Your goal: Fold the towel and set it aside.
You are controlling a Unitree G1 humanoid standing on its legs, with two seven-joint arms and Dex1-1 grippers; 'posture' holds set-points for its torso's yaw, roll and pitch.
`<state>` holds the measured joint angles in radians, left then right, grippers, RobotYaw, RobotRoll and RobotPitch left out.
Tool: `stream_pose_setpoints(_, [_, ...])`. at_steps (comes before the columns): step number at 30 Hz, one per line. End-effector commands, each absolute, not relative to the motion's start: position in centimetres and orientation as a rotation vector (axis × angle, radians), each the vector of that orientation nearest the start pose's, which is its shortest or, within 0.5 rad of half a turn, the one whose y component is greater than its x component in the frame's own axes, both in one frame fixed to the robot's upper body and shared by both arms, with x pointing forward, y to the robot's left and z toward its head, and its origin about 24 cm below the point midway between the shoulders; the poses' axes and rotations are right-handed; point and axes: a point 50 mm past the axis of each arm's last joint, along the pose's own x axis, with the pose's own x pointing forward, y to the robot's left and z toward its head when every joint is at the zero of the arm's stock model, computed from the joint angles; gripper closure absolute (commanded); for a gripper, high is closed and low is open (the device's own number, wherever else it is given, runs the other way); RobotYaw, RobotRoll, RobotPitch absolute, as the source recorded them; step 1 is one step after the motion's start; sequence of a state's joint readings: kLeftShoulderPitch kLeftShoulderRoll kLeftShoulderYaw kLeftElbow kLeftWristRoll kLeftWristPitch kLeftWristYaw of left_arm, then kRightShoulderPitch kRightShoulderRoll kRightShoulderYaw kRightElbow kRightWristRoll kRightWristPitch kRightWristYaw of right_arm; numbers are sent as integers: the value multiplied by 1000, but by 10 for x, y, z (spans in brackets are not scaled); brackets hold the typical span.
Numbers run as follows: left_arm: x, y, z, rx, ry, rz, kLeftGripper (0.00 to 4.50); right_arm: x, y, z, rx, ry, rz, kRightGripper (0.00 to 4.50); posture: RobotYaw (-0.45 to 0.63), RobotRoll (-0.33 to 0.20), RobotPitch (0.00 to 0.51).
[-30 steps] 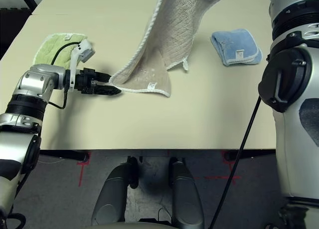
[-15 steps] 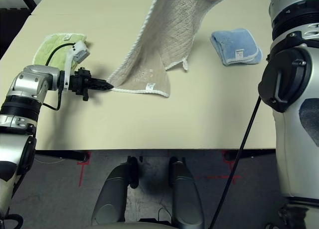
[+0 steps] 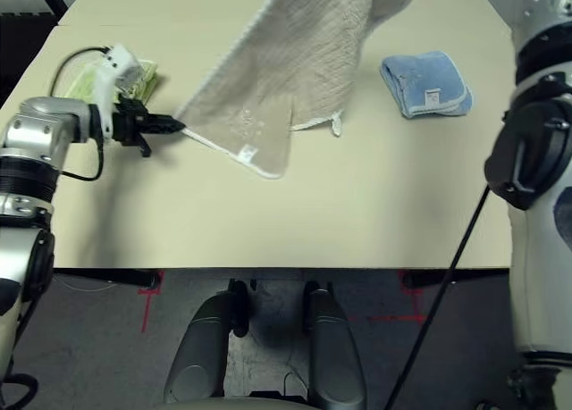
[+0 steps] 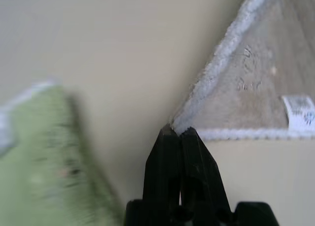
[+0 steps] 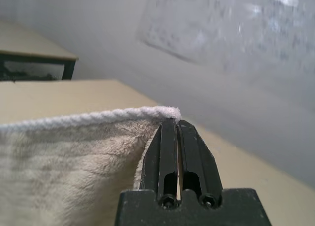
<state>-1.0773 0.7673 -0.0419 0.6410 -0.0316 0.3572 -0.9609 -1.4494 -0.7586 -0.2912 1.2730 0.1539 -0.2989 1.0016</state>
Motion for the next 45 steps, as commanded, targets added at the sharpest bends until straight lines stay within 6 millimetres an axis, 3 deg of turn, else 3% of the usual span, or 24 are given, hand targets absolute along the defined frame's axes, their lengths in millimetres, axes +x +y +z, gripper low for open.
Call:
stream_pose_setpoints(1, [363, 272, 280, 572, 31, -380, 4483, 359, -309, 320, -225, -450, 503, 4500, 34, 0, 277])
stream_pose_setpoints(7, [363, 275, 291, 533, -111, -217, 4483, 351, -319, 261, -94, -36, 675, 4500, 33, 0, 285])
stream_pose_setpoints(14, [364, 265, 272, 462, 102, -449, 4483, 347, -320, 265, -100, 47, 668, 4500, 7, 0, 291])
stream_pose_setpoints(17, [367, 267, 270, 421, 176, -512, 4483, 355, -318, 272, -167, 44, 593, 4500, 7, 0, 291])
stream_pose_setpoints(19, [379, 271, 284, 409, 103, -402, 4483, 369, -312, 289, -250, -86, 418, 4500, 6, 0, 291])
stream_pose_setpoints(22, [392, 273, 316, 425, -133, -159, 4483, 378, -306, 314, -324, -278, 199, 4500, 7, 0, 289])
stream_pose_setpoints(25, [390, 268, 351, 356, -446, 17, 4483, 374, -294, 345, -298, -543, 126, 4500, 13, 0, 286])
stream_pose_setpoints(27, [386, 262, 361, 344, -589, 35, 4483, 370, -288, 358, -268, -676, 131, 4500, 14, 0, 283])
stream_pose_setpoints(31, [390, 247, 342, 353, -633, -98, 4483, 367, -284, 352, -258, -740, 218, 4500, 9, 0, 281])
stream_pose_setpoints(34, [400, 247, 291, 490, -285, -328, 4483, 370, -283, 332, -290, -621, 369, 4500, 3, 0, 281])
stream_pose_setpoints(36, [397, 252, 273, 552, -178, -415, 4483, 371, -282, 315, -352, -513, 488, 4500, -3, 0, 281])
stream_pose_setpoints(41, [387, 265, 252, 697, 6, -545, 4483, 365, -292, 271, -492, -198, 686, 4500, -9, 0, 280])
stream_pose_setpoints(45, [379, 272, 255, 739, 102, -626, 4483, 360, -297, 261, -564, -102, 747, 4500, -12, 0, 279])
